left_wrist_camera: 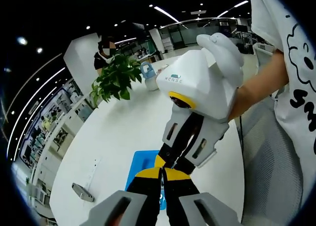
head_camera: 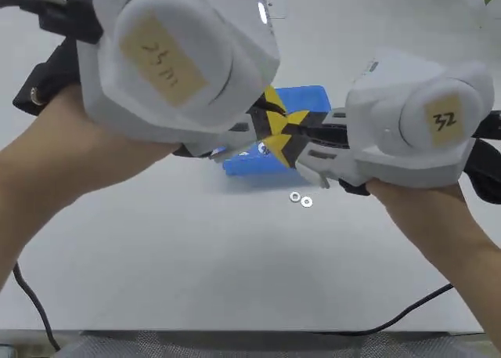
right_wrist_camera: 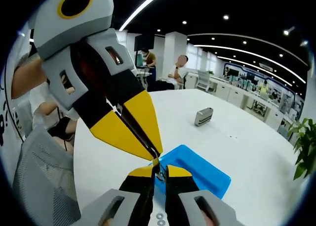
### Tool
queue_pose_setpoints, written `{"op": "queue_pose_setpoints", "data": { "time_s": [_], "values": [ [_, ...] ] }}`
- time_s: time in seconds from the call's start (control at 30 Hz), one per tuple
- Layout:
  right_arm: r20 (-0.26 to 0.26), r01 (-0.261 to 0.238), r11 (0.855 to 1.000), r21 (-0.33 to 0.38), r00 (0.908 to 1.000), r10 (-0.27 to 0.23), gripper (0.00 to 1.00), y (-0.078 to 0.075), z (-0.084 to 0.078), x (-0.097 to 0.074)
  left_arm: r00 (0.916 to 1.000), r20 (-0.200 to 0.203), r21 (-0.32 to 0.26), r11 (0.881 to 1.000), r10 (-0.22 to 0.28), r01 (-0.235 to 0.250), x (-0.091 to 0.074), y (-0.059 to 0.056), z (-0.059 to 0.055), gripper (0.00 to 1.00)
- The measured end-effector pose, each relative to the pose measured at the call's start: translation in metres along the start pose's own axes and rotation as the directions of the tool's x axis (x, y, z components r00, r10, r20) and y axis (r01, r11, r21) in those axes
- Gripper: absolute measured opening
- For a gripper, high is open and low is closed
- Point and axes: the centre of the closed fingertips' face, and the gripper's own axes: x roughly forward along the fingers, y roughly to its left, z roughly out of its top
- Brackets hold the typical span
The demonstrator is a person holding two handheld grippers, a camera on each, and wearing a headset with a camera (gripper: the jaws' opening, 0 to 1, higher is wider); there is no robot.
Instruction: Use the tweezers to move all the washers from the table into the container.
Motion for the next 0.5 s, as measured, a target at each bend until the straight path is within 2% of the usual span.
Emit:
{"op": "queue_pose_setpoints", "data": {
  "time_s": [0.27, 0.5],
  "values": [
    [-0.005, 0.007, 1.000, -0.014, 1.0000, -0.007, 0.03, -0.013, -0.002, 0.016, 0.9992, -0.009, -0.014, 0.999, 0.038, -0.039, 0.013, 0.015, -0.011, 0.00],
    [-0.027, -0.008, 1.000, 0.002, 0.9996, 0.009, 0.03, -0.020, -0.013, 0.035, 0.9984, -0.033, -0.038, 0.998, 0.046, -0.047, 0.028, 0.024, -0.028, 0.00]
  ]
}}
